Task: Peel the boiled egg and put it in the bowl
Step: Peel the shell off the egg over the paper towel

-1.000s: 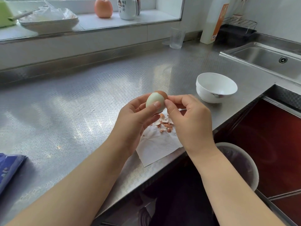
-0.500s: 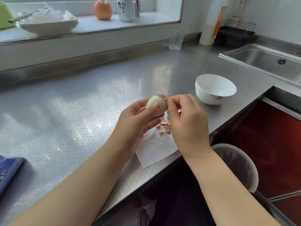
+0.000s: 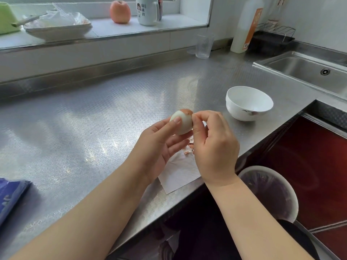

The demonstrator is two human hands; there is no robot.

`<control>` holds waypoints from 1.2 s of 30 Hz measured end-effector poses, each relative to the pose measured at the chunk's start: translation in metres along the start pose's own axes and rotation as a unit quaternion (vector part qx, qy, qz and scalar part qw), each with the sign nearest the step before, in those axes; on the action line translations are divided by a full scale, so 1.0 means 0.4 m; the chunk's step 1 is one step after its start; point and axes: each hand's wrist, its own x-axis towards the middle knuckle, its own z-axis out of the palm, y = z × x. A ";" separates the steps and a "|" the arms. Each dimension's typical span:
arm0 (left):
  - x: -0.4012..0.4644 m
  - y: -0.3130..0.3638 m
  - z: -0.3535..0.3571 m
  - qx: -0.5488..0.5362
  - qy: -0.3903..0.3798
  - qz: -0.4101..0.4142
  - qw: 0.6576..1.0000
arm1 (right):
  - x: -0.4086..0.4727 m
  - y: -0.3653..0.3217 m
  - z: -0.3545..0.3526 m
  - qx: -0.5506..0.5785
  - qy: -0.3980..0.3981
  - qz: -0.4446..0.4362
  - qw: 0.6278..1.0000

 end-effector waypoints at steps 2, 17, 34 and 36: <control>-0.001 0.003 0.003 -0.019 0.011 -0.010 1.000 | -0.001 -0.003 0.000 0.013 0.004 0.003 1.000; 0.001 0.013 0.000 -0.076 0.053 -0.029 0.995 | -0.021 0.069 -0.041 0.046 -0.205 0.165 0.964; -0.005 0.005 0.008 -0.004 0.036 0.008 0.999 | 0.067 0.017 -0.054 0.203 -0.207 0.156 0.944; -0.006 0.005 0.007 0.006 0.036 0.017 0.999 | 0.064 0.015 -0.048 0.204 -0.200 0.161 0.945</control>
